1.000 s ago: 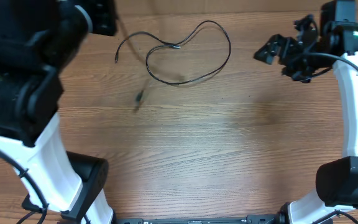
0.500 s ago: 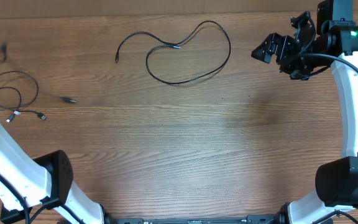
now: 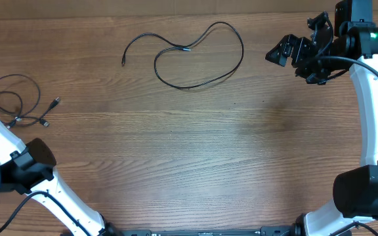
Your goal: Untangle cables
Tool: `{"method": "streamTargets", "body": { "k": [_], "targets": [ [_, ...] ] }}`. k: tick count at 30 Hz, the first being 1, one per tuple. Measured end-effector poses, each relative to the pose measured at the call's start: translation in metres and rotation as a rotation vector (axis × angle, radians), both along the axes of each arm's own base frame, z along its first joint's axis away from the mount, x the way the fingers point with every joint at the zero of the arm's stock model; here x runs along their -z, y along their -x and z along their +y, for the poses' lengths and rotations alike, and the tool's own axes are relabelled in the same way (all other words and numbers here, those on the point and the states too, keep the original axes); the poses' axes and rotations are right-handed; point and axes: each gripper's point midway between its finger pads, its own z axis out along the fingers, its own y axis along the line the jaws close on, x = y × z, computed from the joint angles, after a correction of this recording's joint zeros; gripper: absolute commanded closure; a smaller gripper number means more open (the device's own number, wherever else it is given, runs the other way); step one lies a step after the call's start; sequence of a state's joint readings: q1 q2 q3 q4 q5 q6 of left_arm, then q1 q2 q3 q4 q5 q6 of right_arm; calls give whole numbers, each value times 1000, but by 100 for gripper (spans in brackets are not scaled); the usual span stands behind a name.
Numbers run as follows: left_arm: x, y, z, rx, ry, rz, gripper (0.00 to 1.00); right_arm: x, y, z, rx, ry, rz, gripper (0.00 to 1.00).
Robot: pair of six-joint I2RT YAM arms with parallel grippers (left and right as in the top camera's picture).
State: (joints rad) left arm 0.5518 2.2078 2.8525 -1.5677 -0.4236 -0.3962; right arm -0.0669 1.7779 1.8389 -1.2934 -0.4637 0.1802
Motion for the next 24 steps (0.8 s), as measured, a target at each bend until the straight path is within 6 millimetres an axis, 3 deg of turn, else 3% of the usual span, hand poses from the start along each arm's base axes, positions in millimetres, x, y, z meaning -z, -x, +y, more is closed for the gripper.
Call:
{"method": "streamTargets", "body": {
  "k": [1, 2, 6, 9, 10, 12, 14, 16, 20, 24],
  "targets": [
    [1, 0, 0, -1, 1, -1, 3, 0, 0, 0, 1, 3, 0, 0],
    [1, -1, -1, 1, 7, -7, 3, 0, -1, -1, 3, 7, -2, 0],
    [2, -8, -9, 25, 38, -33, 5, 0, -3, -4, 9, 15, -12, 0],
    [-2, -18, -26, 81, 66, -65, 6, -1, -6, -5, 11, 22, -25, 0],
    [-12, -33, -55, 167, 86, -102, 7, -1, -8, -6, 13, 25, -34, 0],
    [-18, -48, -88, 273, 98, -114, 8, -1, -10, -9, 20, 41, -39, 0],
    [-21, -69, -137, 434, 115, -110, 8, 1, -10, -13, 30, 66, -36, 0],
    [-20, -88, -198, 616, 138, -97, 8, 3, -9, -18, 43, 91, -29, 0],
    [-9, -109, -312, 960, 166, -49, 8, 5, -10, -38, 101, 110, -18, 0],
    [24, -123, -408, 1299, 187, 24, 9, 7, -5, -84, 236, 95, 17, 0]
  ]
}}
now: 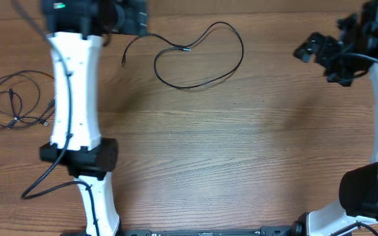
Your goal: Untangle cables
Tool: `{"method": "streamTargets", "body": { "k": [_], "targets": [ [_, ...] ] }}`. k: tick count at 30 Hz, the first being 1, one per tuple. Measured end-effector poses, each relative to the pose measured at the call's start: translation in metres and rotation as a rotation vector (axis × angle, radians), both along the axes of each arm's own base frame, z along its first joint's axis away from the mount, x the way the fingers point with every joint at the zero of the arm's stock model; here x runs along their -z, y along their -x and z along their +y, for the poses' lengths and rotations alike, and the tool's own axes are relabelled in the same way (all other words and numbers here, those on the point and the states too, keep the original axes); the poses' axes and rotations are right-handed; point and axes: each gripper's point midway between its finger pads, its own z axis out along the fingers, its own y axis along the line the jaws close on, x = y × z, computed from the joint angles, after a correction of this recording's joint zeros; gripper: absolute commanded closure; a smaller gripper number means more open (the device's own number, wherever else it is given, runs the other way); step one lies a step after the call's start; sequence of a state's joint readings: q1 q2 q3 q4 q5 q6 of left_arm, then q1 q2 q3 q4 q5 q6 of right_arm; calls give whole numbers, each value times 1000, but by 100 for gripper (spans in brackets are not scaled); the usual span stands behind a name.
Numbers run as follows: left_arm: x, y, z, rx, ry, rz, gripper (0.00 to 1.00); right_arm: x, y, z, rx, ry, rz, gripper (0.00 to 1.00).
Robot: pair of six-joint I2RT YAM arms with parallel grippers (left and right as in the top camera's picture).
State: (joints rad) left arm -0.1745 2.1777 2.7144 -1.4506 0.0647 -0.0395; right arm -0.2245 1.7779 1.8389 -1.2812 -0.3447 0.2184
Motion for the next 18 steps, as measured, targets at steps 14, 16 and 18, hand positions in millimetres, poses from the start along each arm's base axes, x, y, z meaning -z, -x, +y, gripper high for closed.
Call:
{"method": "streamTargets", "body": {
  "k": [14, 16, 18],
  "targets": [
    [254, -10, -173, 648, -175, 285, 17, 4, 23, -28, 42, -57, 60, 0],
    [267, -1, -184, 691, -161, 312, 20, 4, 23, -28, 32, -53, 57, 0],
    [267, 2, -189, 704, -149, 312, 26, 4, 24, -27, 28, -52, 59, 0]
  ]
}}
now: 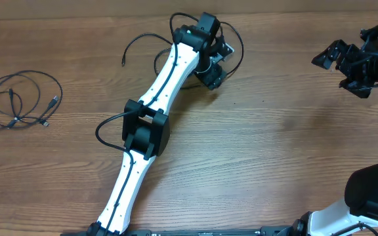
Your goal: Untangle cables
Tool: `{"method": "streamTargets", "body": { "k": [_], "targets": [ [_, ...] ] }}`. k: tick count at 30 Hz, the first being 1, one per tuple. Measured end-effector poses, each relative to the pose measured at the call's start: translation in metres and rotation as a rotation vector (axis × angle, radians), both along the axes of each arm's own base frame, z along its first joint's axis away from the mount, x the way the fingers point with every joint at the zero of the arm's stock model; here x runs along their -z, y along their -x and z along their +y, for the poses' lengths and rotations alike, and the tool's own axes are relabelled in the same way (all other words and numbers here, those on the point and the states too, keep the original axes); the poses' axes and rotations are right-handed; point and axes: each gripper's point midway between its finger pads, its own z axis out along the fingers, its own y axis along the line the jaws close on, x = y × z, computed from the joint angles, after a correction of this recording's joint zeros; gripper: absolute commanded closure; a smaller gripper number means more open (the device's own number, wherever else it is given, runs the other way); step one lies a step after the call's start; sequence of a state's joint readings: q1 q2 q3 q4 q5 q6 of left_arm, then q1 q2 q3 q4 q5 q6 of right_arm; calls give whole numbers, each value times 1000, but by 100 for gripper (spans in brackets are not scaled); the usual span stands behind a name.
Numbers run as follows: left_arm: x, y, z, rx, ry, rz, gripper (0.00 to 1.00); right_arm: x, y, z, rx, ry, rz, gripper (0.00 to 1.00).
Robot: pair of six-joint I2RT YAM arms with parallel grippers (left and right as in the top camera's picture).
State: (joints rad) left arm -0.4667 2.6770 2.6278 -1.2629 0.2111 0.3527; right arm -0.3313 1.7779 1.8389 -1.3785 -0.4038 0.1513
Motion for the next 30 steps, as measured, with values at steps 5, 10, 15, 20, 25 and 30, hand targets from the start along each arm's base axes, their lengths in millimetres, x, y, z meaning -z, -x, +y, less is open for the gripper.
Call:
{"method": "streamTargets", "body": {
  "k": [5, 10, 15, 20, 25, 30],
  "targets": [
    [7, -1, -2, -69, -14, 11, 86, 2, 6, 2, -15, -2, 21, 0],
    [17, 3, 7, -199, -52, 61, 96, 2, 6, 2, -19, -1, 20, 0],
    [-32, -5, 19, -358, -56, 11, 96, 2, 8, 3, -19, -3, 28, 0],
    [-144, -13, 56, -510, 34, -164, 96, 3, 8, 3, -18, -4, 32, 0],
    [-264, 4, 147, -696, 132, -328, 96, 3, 8, 3, -19, -4, 31, 0],
    [-351, 34, 270, -944, 186, -508, 96, 3, 8, 3, -19, -5, 31, 0]
  ]
}}
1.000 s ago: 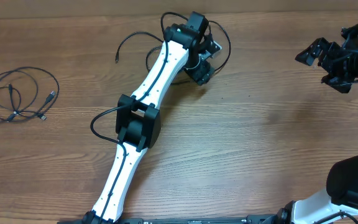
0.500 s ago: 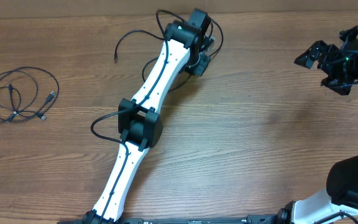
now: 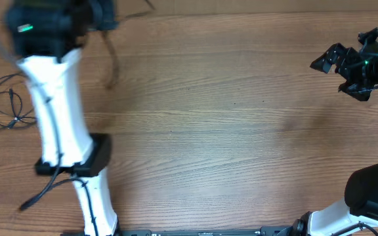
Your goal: Untangle cables
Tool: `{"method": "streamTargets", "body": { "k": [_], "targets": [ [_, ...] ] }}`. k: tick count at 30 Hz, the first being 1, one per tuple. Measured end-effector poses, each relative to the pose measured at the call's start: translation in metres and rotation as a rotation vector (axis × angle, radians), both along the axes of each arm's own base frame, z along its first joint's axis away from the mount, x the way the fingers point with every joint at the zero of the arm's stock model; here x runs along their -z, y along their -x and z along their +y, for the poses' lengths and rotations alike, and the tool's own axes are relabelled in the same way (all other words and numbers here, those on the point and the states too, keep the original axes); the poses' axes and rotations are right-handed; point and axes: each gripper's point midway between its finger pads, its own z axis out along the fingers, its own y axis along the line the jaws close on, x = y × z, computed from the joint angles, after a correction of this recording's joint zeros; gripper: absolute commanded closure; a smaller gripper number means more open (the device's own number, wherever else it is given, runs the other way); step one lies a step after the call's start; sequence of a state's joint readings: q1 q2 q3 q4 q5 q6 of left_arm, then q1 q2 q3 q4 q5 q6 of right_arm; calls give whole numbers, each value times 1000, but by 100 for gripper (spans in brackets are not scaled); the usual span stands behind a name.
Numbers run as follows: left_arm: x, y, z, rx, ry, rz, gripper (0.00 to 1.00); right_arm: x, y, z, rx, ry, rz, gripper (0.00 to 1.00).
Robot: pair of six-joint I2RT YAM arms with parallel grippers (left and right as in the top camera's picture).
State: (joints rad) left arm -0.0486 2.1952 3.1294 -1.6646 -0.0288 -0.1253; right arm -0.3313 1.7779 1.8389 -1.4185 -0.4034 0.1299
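Observation:
My left arm (image 3: 51, 98) stands raised and motion-blurred at the far left, and its gripper (image 3: 100, 13) is near the table's back edge. A long black cable (image 3: 110, 62) hangs from the gripper as a blurred strand, off the table. The jaws themselves are smeared. A second black cable lies coiled at the left edge, partly behind the arm. My right gripper (image 3: 330, 58) hovers at the far right, open and holding nothing.
The wooden table (image 3: 228, 144) fills the view. Both arm bases (image 3: 373, 190) stand at the front edge, left and right.
My left gripper was down on the looped cable at the back centre. It is now up at the back left, and the cable has left the table with it. The right gripper barely moved.
At first the long cable lay looped at the back centre, with my left arm low at the left edge. The arm then stood at the back left, then reached onto the loop. Now the cable dangles from it. My right gripper moved from the back centre-right out to the right edge.

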Motion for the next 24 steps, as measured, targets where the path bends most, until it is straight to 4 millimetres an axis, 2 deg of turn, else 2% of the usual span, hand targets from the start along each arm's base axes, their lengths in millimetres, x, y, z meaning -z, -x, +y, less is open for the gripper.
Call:
{"method": "streamTargets", "body": {
  "k": [1, 3, 6, 8, 11, 13, 14, 15, 17, 20, 22, 24],
  "targets": [
    [-9, 7, 27, -61, -1, -21, 96, 0, 0, 0, 0, 0, 0, 0],
    [-28, 28, 97, -226, -7, -62, 96, 0, 0, 0, 0, 0, 0, 0],
    [-33, 54, 160, -386, -13, -67, 96, 0, 0, 0, 0, 0, 0, 0],
    [-31, 66, 192, -466, -14, -59, 96, 0, 0, 0, 0, 0, -1, 0],
    [-19, 75, 217, -530, -8, -15, 93, 0, 0, 1, -1, -4, -2, 0],
    [-2, 77, 230, -578, 12, 45, 37, -1, -1, 2, -4, -13, -8, 0],
    [6, 78, 235, -594, 17, 72, 14, -2, -2, 2, -5, -15, -10, 0],
    [17, 79, 239, -611, 31, 111, 0, -2, -2, 3, -5, -19, -11, 0],
    [37, 81, 247, -641, 59, 177, 0, -2, -2, 4, -8, -26, -13, 0],
    [49, 81, 250, -654, 101, 208, 1, -3, -1, 15, -47, -30, -12, 0],
    [45, 81, 244, -638, 128, 191, 0, -5, 2, 30, -95, -25, 0, 0],
    [33, 84, 236, -618, 147, 158, 1, -20, 2, 51, -163, 5, -18, 0]
  ]
}}
